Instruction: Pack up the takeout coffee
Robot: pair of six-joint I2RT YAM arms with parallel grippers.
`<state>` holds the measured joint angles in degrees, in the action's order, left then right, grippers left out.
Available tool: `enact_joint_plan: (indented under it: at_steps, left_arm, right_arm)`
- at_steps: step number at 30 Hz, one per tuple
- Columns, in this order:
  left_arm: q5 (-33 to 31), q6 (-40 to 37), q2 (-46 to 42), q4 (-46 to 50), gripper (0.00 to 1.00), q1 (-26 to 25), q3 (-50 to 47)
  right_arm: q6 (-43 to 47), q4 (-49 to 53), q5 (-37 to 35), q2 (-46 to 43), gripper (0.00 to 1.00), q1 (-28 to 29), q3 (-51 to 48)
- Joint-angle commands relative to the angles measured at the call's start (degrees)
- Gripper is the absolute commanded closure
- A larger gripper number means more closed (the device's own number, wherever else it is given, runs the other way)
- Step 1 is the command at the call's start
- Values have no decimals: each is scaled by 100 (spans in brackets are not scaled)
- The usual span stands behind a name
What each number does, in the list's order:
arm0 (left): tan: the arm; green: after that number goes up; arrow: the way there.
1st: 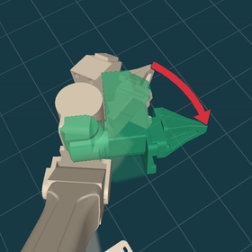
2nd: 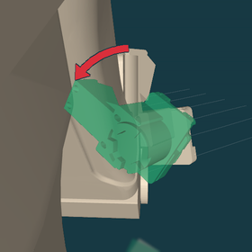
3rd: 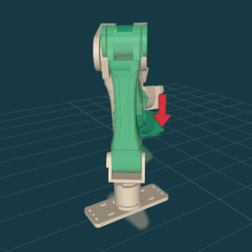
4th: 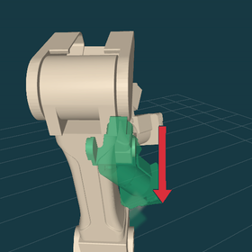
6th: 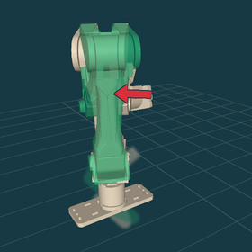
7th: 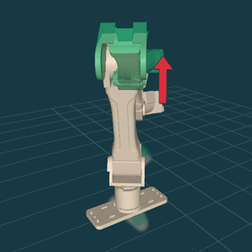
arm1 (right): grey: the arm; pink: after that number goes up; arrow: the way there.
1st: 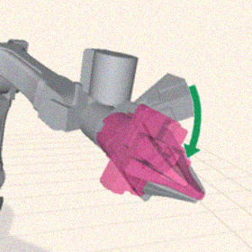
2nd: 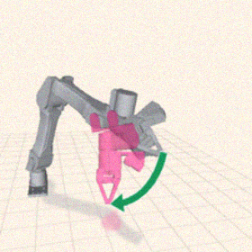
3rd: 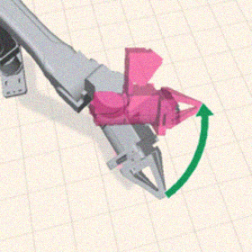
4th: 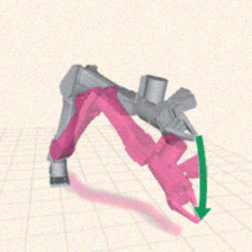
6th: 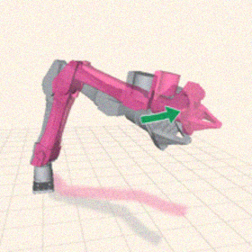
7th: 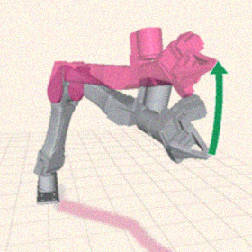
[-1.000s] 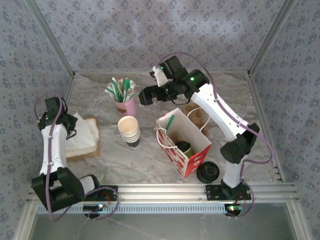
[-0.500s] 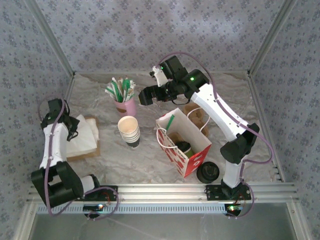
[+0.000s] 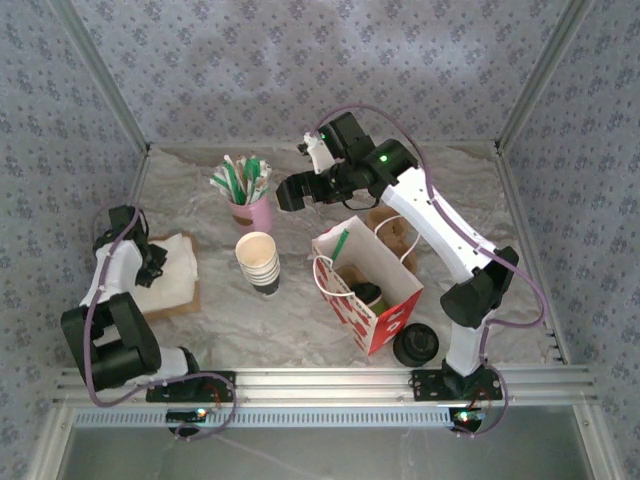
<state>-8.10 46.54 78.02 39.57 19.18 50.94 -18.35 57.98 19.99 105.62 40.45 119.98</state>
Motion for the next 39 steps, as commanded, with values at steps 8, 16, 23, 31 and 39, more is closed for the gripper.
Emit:
enact_joint_plan:
  at_steps: [8,16,23,31,39]
  left_arm:
    - [109,-22,349,-361,56,-236,-128]
    - [70,4,325,-429,44,-302,-165]
    - [-8,5,630,-518,51,-305,-180]
    - [-68,24,482,-464,72,-305,-182]
    - [-224,20,90,-180,87,-307,-85]
  right_arm:
    - [42,-130,89,-95,0,66,-89]
    - [39,-141,85,-130,0,77,-168]
    - [35,-144,93,-139,0,77,-177]
    - [38,-145,111,-135,0,73,-194]
    - [42,-143,111,-139,0,73,-208]
